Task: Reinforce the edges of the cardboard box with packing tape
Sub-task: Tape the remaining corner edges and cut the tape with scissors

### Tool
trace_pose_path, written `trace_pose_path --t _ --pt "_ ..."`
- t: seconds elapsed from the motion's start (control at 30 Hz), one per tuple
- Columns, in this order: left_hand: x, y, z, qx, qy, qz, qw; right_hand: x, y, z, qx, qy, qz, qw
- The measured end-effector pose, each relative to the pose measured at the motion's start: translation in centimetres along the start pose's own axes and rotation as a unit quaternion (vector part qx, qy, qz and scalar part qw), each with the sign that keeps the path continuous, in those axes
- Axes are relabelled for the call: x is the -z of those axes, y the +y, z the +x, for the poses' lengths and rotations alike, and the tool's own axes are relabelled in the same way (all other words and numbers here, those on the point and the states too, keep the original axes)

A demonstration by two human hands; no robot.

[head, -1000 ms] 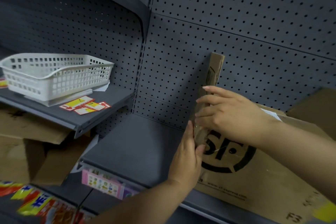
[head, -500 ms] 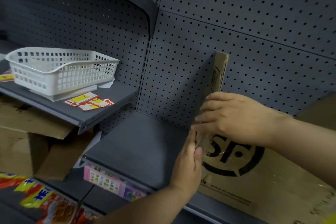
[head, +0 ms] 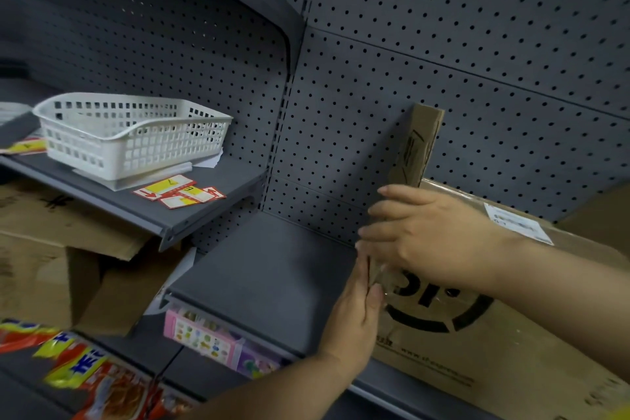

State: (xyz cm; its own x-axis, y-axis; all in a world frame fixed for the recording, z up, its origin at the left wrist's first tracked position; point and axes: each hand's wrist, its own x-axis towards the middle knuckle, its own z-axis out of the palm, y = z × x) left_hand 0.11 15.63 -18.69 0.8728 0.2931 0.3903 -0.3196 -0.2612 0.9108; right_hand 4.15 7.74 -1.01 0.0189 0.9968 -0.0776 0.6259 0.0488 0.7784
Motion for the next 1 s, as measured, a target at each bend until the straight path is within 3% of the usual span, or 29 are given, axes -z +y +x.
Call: trace_pose_path --t 0.17,0.4,0.67,0.9,1.0 --pt "-0.5 -0.5 0.4 0.000 0.026 0.008 1.000 -2.1 -1.8 0.5 -0.009 -0.038 0.017 0.999" --pt "0.9 -0.5 -0.2 0.015 -0.054 -0.013 0.998 -1.5 -1.3 -0.1 -0.029 -0.017 0.029 0.999" --pt "0.7 -0.9 -0.2 0.017 -0.036 -0.041 0.998 -2.6 -1.4 0.0 -0.060 -0.057 0.051 0.995" --pt "0.2 -0.7 -0.3 -0.031 0.015 -0.022 0.999 -2.0 -0.4 -0.7 -0.049 -0.005 0.006 0.999" --pt "0.3 -0.7 -0.5 -0.014 0.006 -0.021 1.000 -1.5 0.1 -0.8 -0.047 0.020 0.000 0.999"
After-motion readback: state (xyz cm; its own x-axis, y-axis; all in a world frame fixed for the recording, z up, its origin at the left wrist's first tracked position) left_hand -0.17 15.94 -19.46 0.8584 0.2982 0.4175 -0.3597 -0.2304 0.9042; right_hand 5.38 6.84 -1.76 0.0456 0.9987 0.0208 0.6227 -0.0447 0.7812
